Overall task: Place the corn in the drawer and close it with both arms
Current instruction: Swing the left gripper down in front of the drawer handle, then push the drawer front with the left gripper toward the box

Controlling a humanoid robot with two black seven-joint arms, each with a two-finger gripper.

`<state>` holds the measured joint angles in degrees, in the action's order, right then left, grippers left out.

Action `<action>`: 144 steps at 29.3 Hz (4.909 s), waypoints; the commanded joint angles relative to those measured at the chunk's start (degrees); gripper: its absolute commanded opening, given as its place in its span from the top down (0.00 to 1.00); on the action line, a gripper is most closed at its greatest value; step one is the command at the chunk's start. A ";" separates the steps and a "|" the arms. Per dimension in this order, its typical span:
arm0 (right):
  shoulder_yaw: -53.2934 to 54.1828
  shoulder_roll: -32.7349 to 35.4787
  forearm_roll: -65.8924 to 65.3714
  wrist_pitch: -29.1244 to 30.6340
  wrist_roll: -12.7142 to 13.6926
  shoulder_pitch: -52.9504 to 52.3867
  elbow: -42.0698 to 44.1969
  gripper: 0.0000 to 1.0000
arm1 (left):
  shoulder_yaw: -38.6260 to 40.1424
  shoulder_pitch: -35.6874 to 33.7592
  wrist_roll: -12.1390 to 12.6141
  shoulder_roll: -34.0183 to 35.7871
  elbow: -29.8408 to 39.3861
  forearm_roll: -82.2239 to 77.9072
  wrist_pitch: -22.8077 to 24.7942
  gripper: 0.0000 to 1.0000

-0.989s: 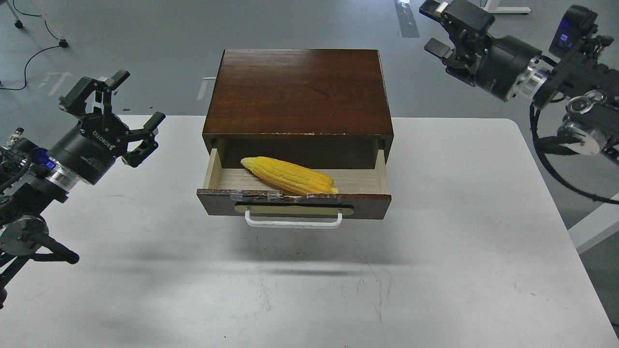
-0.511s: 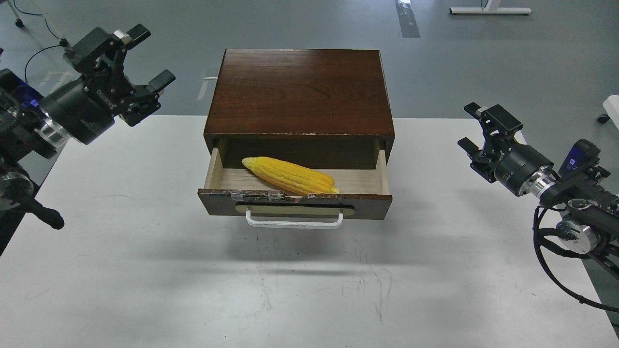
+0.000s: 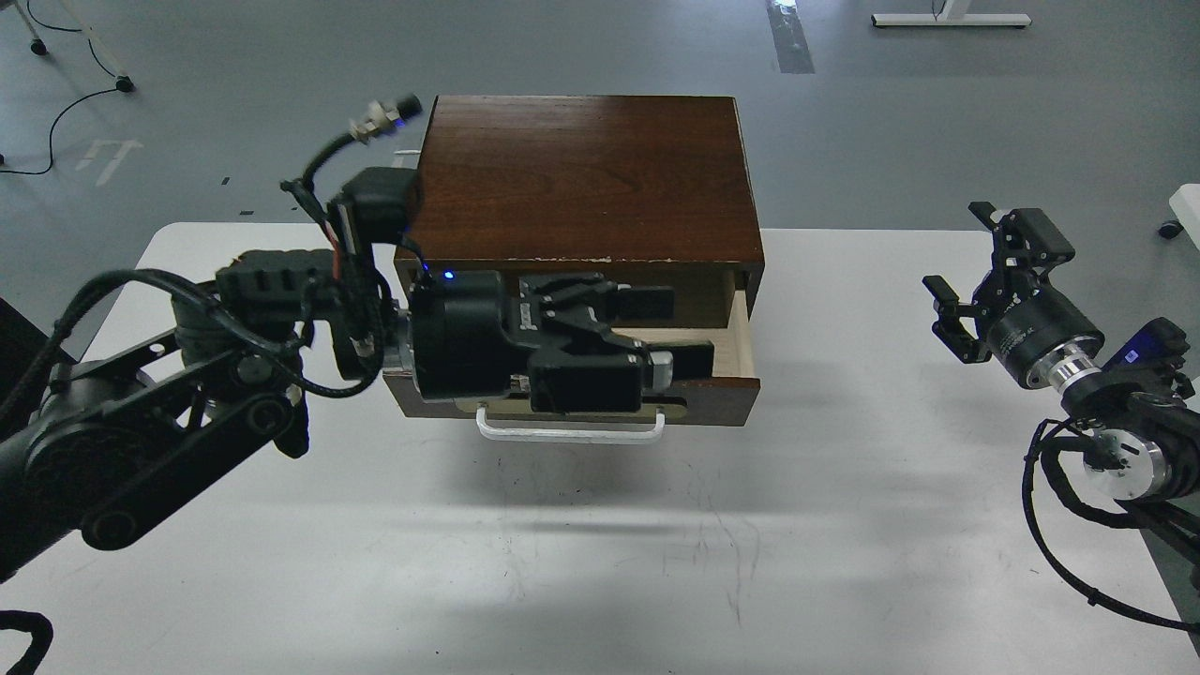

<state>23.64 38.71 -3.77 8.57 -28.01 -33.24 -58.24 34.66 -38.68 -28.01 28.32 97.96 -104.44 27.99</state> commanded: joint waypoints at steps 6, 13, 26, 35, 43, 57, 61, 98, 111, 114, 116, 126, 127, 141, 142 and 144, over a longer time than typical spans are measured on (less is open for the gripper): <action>-0.70 -0.03 -0.19 0.13 0.01 1.34 -0.12 0.01 | -9.79 5.52 0.01 1.91 0.47 -1.91 -1.10 0.83; -0.79 -0.03 -0.54 0.13 0.01 1.69 -0.29 0.00 | -6.99 16.52 0.01 3.05 -0.40 2.56 -4.34 1.00; -0.88 -0.03 -0.63 0.13 0.01 2.92 -0.47 0.00 | -3.20 19.34 0.01 5.69 -5.24 17.17 -6.02 1.00; -0.79 -0.21 -0.63 0.13 0.01 3.01 -0.47 0.00 | -1.35 19.43 0.01 5.34 -8.67 17.26 -6.28 1.00; -0.88 -0.21 -0.63 0.13 0.01 3.01 -0.64 0.01 | -0.39 19.87 0.01 5.16 -9.99 17.34 -6.46 1.00; -0.79 -0.91 -0.71 0.13 0.01 4.06 -0.82 0.00 | 0.32 19.96 0.01 5.16 -11.83 20.33 -7.42 1.00; -0.79 -1.00 -0.72 0.13 0.01 4.06 -0.73 0.01 | 0.32 19.96 0.01 5.16 -11.83 20.42 -7.60 1.00; -0.79 -1.09 -0.72 -0.13 0.01 5.03 -0.82 0.00 | 2.42 18.47 0.01 2.27 -18.16 20.42 -8.48 1.00; -0.79 -1.70 -0.72 -0.13 0.01 5.20 -0.82 0.01 | 2.43 17.24 0.01 2.09 -19.56 20.51 -8.57 1.00; -0.79 -1.88 -0.72 -0.13 0.01 5.38 -0.82 0.00 | 2.34 16.53 0.01 2.09 -19.83 20.51 -8.57 1.00; -0.79 -1.88 -0.72 -0.13 0.01 5.47 -0.82 0.01 | 2.34 16.27 0.01 2.09 -20.00 20.59 -8.57 1.00; -0.79 -2.32 -0.72 -0.13 0.01 6.00 -0.73 0.00 | 2.43 14.95 0.01 1.21 -22.99 21.47 -8.48 1.00; -0.79 -2.32 -0.72 -0.13 0.01 6.00 -0.73 0.00 | 2.34 14.34 0.01 1.21 -23.25 21.47 -8.30 1.00; -0.79 -2.32 -0.72 -0.22 0.01 6.26 -0.73 0.00 | 1.99 11.00 0.01 -0.11 -27.21 24.02 -8.13 1.00; -0.79 -2.32 -0.72 -0.22 0.01 6.26 -0.82 0.01 | 1.99 10.99 0.01 -0.28 -27.47 24.02 -8.13 1.00; -0.79 -2.32 -0.72 -0.22 0.01 6.26 -0.73 0.01 | 2.16 10.91 0.01 -0.64 -27.91 24.02 -8.21 1.00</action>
<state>22.85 36.39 -4.48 8.35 -27.99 -27.01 -58.99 36.66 -27.53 -27.98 28.28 70.80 -80.46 19.86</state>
